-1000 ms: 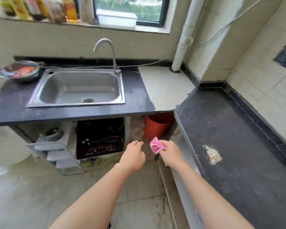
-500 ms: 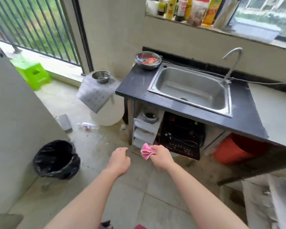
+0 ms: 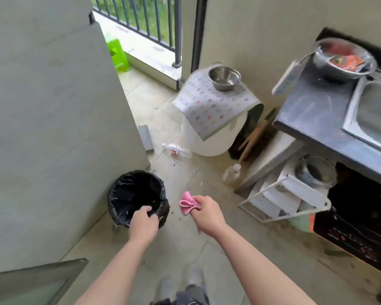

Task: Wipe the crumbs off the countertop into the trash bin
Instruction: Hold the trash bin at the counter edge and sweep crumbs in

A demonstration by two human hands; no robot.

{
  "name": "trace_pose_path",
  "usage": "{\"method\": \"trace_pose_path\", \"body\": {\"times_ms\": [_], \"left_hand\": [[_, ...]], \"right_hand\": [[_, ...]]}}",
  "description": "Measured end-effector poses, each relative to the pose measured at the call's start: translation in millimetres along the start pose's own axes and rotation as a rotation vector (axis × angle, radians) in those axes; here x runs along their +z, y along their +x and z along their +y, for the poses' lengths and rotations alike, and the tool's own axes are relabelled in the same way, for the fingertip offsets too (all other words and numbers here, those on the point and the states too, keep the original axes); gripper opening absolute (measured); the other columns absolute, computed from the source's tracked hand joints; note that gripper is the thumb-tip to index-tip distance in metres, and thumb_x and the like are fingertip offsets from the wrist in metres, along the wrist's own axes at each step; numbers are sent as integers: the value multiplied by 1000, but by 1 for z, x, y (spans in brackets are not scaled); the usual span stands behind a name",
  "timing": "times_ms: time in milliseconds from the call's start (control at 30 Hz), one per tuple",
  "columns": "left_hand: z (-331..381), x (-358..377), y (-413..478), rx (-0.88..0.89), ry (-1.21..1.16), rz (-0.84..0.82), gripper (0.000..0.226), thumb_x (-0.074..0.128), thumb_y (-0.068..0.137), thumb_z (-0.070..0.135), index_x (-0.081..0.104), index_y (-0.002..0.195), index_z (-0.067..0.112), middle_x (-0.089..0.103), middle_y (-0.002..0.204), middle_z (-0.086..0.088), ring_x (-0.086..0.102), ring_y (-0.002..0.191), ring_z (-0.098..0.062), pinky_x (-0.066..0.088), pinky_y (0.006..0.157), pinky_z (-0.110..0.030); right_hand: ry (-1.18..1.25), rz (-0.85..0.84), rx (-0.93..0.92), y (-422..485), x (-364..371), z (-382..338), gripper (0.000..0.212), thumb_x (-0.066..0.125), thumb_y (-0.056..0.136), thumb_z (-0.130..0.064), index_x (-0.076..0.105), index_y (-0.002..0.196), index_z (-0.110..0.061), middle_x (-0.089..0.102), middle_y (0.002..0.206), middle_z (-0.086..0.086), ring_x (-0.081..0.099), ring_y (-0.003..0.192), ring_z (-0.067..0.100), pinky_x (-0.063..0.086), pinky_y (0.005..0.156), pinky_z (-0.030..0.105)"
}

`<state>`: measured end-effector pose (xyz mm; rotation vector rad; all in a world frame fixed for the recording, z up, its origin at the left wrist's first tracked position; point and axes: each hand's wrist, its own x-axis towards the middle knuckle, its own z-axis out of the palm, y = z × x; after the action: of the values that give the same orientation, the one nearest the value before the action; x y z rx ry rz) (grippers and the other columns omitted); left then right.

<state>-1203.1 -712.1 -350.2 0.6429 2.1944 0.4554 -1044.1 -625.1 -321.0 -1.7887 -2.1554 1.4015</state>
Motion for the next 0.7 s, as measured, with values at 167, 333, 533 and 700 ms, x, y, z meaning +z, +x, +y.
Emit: {"method": "trace_pose_path", "body": {"times_ms": [167,333,533,700], "left_hand": [[-68,58,113,-307,-235,74,47,49,92,16,43,137,1,46,140,-18,45,124,-35,36,101,-38],[-126,123,210,-721,-790,141,49,55,87,18,45,129,-4,54,127,-20,56,109,-37,45,92,-39],[-158,164,259,-834,-1239,170,44,54,86,7,48,130,2,59,125,-17,61,109,-34,49,93,-49],[-128,133,234,-720,-1078,235,27,61,81,10,56,105,-2,58,99,-14,58,84,-27,51,72,-31]], "right_hand": [[-53,-38,-3,101,77,27,21,46,84,-15,66,87,-22,54,63,0,55,63,24,40,50,28],[-76,-56,21,182,140,75,30,45,86,-13,49,64,-32,58,66,1,56,59,19,39,48,25],[-51,-40,15,218,163,102,32,47,87,-11,47,60,-29,55,60,-1,50,59,18,36,51,28],[10,-9,53,187,129,92,24,45,87,-13,56,66,-20,59,58,6,62,63,25,48,60,32]]}}
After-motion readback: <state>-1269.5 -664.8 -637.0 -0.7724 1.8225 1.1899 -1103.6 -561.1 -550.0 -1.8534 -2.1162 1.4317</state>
